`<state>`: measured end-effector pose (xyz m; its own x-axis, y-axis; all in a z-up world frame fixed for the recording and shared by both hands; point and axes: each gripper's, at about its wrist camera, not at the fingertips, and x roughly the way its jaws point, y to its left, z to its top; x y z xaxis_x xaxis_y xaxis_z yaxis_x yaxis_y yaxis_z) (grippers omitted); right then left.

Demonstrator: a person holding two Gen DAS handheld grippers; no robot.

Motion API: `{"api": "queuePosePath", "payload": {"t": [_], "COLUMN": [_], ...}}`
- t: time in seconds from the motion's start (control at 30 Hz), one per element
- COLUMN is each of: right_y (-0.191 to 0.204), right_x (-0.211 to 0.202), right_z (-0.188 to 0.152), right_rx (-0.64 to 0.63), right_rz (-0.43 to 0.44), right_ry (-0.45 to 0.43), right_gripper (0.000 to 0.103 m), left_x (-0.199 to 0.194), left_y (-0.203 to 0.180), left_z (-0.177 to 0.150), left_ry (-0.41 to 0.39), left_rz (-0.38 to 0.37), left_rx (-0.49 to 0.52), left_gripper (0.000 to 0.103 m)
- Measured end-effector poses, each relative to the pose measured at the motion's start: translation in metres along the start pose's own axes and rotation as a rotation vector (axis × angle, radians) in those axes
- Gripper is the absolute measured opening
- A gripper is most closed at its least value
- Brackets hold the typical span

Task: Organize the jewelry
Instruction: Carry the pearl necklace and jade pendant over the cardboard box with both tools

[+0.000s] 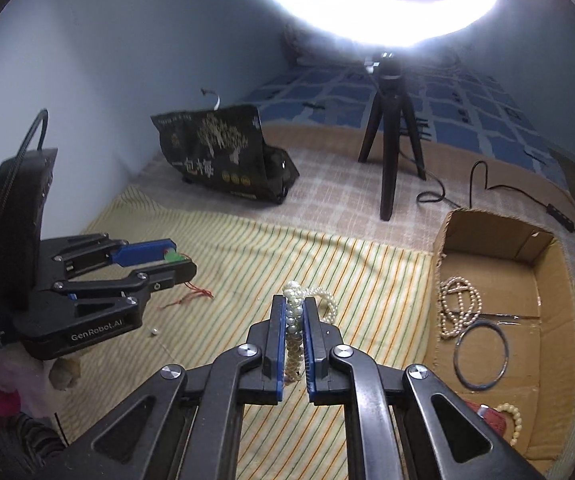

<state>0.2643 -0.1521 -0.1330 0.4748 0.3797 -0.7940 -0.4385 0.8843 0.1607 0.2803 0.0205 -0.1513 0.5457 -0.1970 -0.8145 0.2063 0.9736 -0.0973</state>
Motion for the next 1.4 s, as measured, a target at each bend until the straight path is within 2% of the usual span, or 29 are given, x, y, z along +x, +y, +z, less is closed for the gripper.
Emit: {"api": "queuePosePath", "payload": {"t": [0.37,0.57,1.07,1.4], "right_y": [0.004,-0.002,-0.05,-0.096], "right_x": [-0.07,-0.103,-0.184,-0.201], "right_z": [0.01,0.011,0.009,-0.005], "right_rx": [-0.022,-0.016,0.025,0.073], "right_rz": [0.001,-0.019,-0.114,-0.176], "right_ry": [-0.095,-0.138,-0.24,-0.246], "right_gripper": [0.005,0.005,0.005,0.005], "left_x": [-0.032,-0.047,-0.079,-0.065], "left_y": [-0.013,-0.034,-0.104,-0.155], "left_z": [0.011,0.013,0.028,0.05], "left_ry": [-0.067,-0.086,-0.143,-0.143], "left_rz": [-0.057,-0.079,-0.158,-0.199], "left_rx": [-0.031,-0.004,0.105,0.164], "left_gripper": [0.032,0.032,0.032,0.032]}}
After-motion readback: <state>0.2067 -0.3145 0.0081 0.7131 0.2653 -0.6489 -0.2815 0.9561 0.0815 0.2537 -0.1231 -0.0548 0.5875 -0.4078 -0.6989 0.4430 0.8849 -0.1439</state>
